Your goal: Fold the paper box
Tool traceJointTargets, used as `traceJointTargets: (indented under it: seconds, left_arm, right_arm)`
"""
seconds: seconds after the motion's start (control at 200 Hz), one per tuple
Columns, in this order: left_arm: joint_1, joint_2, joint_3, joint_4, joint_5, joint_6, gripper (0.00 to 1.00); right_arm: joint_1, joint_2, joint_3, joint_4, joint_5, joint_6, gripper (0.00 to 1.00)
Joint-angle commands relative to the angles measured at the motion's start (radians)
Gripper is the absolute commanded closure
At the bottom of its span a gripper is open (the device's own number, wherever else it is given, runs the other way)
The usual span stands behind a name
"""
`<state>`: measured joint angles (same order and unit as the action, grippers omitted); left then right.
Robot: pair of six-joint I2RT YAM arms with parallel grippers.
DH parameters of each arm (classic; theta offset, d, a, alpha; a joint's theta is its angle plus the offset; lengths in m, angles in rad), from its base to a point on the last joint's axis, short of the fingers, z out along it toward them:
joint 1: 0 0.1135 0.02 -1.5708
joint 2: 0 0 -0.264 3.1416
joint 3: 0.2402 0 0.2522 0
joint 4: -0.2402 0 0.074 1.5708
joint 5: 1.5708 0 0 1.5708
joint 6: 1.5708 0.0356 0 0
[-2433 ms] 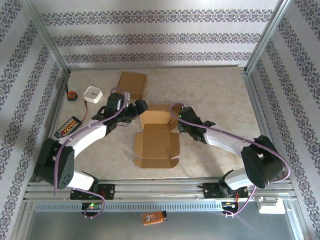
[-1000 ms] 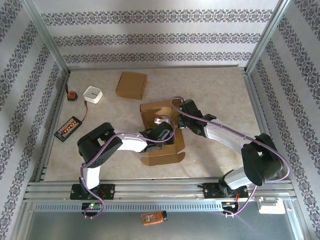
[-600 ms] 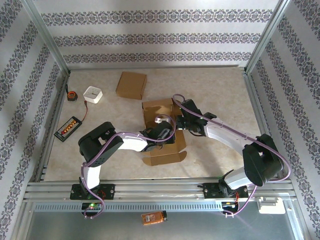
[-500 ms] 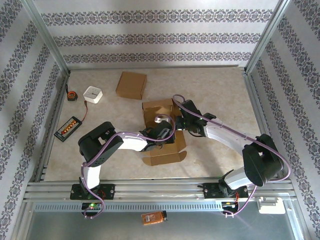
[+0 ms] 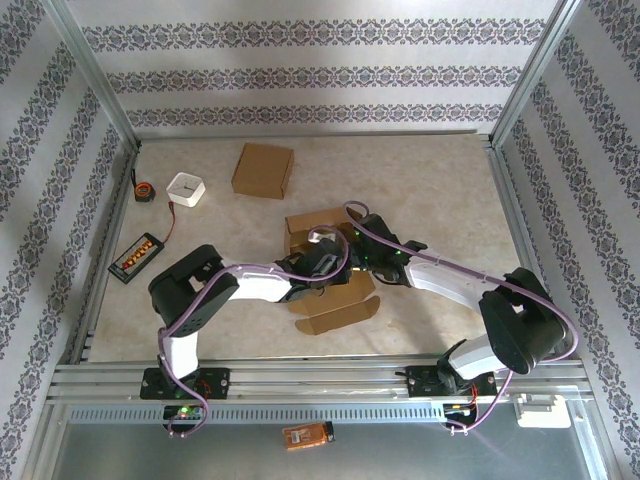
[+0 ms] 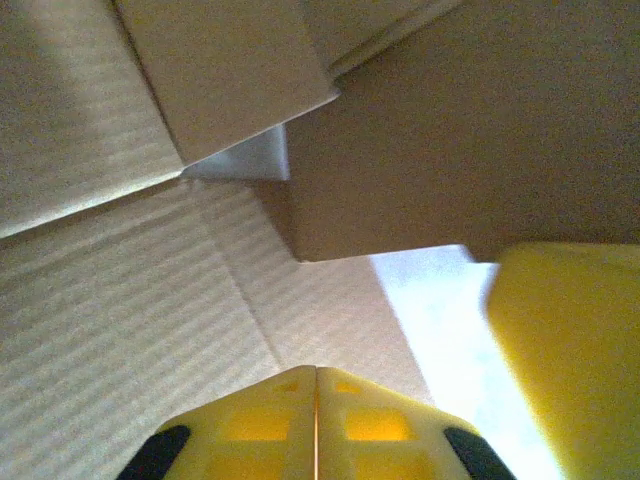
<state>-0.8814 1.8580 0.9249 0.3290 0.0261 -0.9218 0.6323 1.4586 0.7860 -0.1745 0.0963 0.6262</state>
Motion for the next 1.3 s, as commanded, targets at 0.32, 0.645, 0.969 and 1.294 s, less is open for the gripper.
traceJointTargets:
  seconds: [0.32,0.645,0.969,1.294]
  left_arm:
    - [-0.091,-0.301,-0.159,-0.063,-0.026,-0.098,0.78]
    - [-0.081,-0.667,0.04,-0.693,-0.255,-0.14,0.59]
    - [0.196,-0.708,-0.013,-0.612,-0.069,-0.145,0.33]
    - [0.297,-0.587,-0.079,-0.341,0.066,-0.137,0.25]
  right_arm:
    - [0.006,0.029,-0.007,-0.057,0.016,0.003,0.95]
    - [0.006,0.037,0.01,-0.068,0.017,-0.009,0.95]
    - [0.013,0.038,0.024,-0.074,0.016,-0.016,0.95]
    - [0.024,0.063,0.056,-0.079,-0.055,-0.056,0.95]
